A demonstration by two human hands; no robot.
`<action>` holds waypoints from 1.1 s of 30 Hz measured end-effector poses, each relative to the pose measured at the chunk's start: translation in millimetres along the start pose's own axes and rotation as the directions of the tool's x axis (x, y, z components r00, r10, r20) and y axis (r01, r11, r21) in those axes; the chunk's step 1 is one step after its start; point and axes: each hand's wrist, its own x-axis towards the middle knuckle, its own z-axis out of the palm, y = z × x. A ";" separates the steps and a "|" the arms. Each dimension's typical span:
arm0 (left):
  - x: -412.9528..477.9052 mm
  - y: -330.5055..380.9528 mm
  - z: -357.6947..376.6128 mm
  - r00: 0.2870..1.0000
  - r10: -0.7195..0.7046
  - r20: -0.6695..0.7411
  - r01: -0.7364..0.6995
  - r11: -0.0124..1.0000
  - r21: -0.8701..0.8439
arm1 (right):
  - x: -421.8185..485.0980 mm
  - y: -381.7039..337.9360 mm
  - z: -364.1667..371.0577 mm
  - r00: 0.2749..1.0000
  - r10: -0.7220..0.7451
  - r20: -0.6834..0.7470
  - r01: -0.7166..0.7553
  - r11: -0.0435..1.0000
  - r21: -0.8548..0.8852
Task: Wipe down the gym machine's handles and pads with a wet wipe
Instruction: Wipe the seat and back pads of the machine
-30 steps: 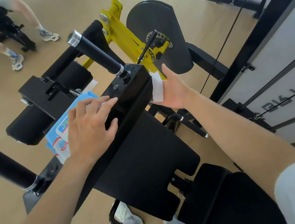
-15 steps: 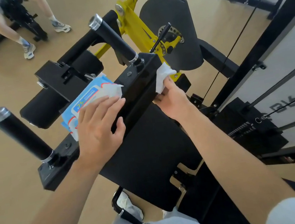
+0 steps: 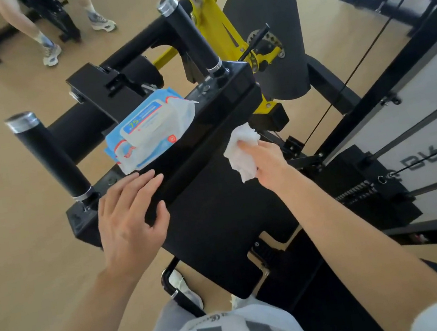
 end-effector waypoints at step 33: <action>-15.5 -13.0 16.2 0.998 -0.036 -0.059 0.048 0.977 0.206 | -10.2 -30.4 12.3 0.935 -0.042 0.352 -0.260 0.595 0.761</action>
